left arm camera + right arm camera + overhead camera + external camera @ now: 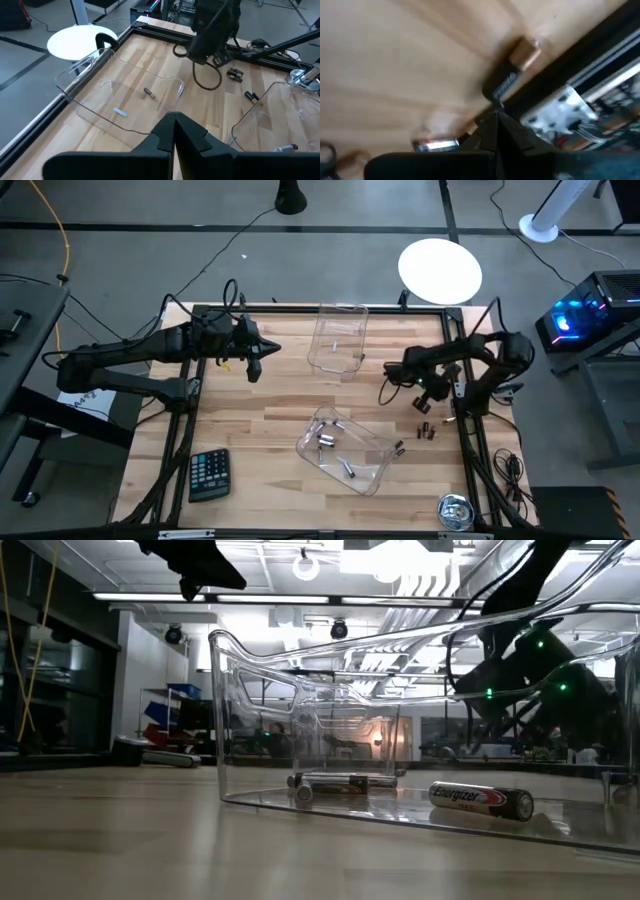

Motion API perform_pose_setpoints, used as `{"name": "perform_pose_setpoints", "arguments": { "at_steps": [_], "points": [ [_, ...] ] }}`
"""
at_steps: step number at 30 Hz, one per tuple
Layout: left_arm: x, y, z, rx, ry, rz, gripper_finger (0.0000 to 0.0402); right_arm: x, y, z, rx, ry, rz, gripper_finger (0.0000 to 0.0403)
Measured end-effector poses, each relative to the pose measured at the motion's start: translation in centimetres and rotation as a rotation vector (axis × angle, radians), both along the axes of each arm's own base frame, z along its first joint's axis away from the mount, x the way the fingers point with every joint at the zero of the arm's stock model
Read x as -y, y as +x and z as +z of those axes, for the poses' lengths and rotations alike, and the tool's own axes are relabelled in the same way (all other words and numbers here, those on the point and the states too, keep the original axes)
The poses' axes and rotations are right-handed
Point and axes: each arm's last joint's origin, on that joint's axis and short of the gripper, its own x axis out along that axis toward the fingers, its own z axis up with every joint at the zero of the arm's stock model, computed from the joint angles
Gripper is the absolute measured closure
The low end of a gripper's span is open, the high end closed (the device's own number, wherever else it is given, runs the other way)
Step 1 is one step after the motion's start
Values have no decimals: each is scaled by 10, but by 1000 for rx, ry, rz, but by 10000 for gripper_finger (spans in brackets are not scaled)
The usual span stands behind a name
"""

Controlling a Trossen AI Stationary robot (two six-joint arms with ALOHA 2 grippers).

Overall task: Sort batteries
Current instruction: Put the silver battery into the bottom transparent bin

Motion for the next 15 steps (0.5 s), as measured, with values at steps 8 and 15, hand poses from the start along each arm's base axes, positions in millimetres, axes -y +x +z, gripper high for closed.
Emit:
{"name": "perform_pose_setpoints", "arguments": {
  "at_steps": [8, 15],
  "points": [
    [0, 0, 0, 0, 1, 1, 401, 14, -10, -11, 3, -123, -106, 403],
    [0, 0, 0, 0, 1, 2, 402, 18, -6, -16, 76, -158, -141, 403]
  ]
}}
